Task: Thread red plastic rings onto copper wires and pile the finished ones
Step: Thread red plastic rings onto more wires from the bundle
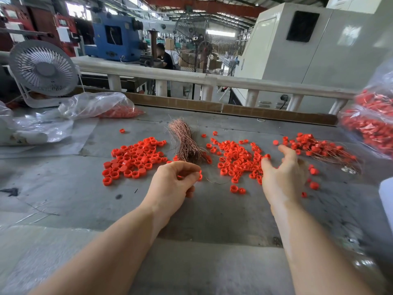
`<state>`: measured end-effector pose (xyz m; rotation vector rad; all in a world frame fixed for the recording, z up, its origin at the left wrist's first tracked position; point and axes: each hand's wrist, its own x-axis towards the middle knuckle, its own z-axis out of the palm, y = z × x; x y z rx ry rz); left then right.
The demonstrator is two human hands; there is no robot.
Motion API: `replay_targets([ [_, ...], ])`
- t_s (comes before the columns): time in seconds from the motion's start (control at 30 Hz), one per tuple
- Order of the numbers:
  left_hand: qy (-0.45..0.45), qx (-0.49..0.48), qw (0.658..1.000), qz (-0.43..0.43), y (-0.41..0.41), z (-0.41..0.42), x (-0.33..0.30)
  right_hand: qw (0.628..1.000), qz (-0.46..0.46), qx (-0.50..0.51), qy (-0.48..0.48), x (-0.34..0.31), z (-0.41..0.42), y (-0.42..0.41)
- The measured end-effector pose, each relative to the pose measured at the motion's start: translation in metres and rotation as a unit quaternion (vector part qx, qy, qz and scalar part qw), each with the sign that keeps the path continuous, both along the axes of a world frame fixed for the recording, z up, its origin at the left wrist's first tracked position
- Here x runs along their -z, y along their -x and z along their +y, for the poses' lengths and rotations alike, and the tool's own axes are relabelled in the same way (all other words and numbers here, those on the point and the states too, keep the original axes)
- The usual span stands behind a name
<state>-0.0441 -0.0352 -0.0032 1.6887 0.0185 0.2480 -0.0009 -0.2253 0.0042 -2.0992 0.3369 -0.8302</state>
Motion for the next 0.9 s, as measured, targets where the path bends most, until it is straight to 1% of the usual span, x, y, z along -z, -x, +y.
replay_targets([
  [0.1,-0.03,-0.032,0.999,-0.018,-0.001,0.003,0.001,0.999,-0.022,-0.039,0.026,0.0,0.01,0.005],
  [0.17,-0.088,-0.092,0.991,-0.04,-0.006,0.008,0.002,0.996,-0.027,-0.07,0.051,0.0,0.016,0.009],
  [0.23,-0.16,-0.155,0.973,-0.064,-0.009,0.014,0.001,0.993,-0.02,-0.097,0.064,0.0,0.022,0.012],
  [0.3,-0.228,-0.189,0.951,-0.084,-0.011,0.019,0.002,0.99,-0.01,-0.119,0.074,0.0,0.025,0.014],
  [0.4,-0.35,-0.17,0.919,-0.063,-0.011,0.02,0.007,0.985,0.016,-0.144,0.088,0.001,0.027,0.017],
  [0.47,-0.406,-0.137,0.902,-0.057,-0.01,0.018,0.01,0.983,0.024,-0.162,0.088,0.002,0.028,0.017],
  [0.57,-0.428,-0.102,0.896,-0.066,-0.009,0.017,0.01,0.979,0.035,-0.178,0.097,0.004,0.028,0.017],
  [0.73,-0.417,-0.075,0.903,-0.065,-0.007,0.014,0.008,0.97,0.051,-0.206,0.116,0.005,0.03,0.018],
  [0.9,-0.414,-0.063,0.904,-0.083,-0.005,0.011,0.007,0.956,0.065,-0.214,0.189,0.007,0.03,0.018],
])
